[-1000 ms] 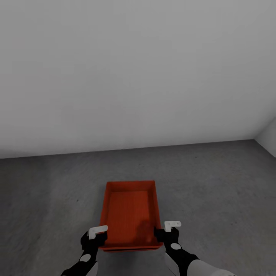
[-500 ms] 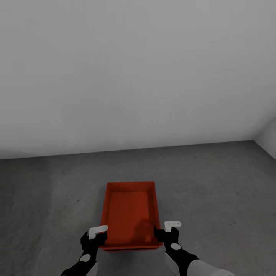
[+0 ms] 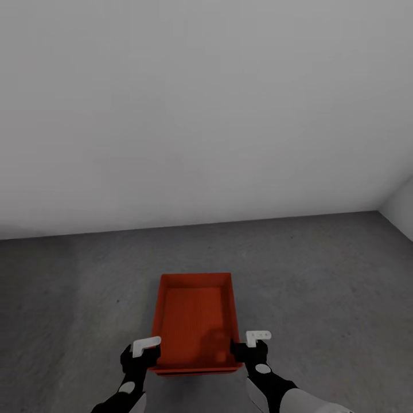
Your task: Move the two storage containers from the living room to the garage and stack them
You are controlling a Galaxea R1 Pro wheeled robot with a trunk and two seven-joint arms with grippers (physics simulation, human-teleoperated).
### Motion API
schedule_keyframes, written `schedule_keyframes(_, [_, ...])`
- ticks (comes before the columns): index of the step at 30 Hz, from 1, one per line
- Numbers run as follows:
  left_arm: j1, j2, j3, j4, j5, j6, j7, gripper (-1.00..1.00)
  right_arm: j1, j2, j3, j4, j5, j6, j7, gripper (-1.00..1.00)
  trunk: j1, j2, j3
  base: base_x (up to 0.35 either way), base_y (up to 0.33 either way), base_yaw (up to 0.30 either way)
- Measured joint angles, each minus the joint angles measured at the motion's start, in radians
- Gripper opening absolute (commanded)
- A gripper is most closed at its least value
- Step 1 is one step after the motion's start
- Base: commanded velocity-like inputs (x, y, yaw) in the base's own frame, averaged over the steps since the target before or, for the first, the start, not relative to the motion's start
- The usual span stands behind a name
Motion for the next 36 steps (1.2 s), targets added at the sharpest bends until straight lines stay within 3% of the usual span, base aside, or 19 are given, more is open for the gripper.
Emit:
schedule_keyframes(27, [0.0, 0.002, 0.0, 0.009, 0.0, -0.017, -0.009, 1.0, 0.0, 0.0, 0.0, 0.0, 0.0, 0.0, 0.0, 1.0, -0.104, 0.189, 0.085, 0.0, 0.0, 0.0])
schedule_keyframes(36, [0.0, 0.001, 0.0, 0.009, 0.003, -0.02, 0.002, 1.0, 0.0, 0.0, 0.0, 0.0, 0.0, -0.001, 0.0, 1.0, -0.104, 0.189, 0.085, 0.0, 0.0, 0.0])
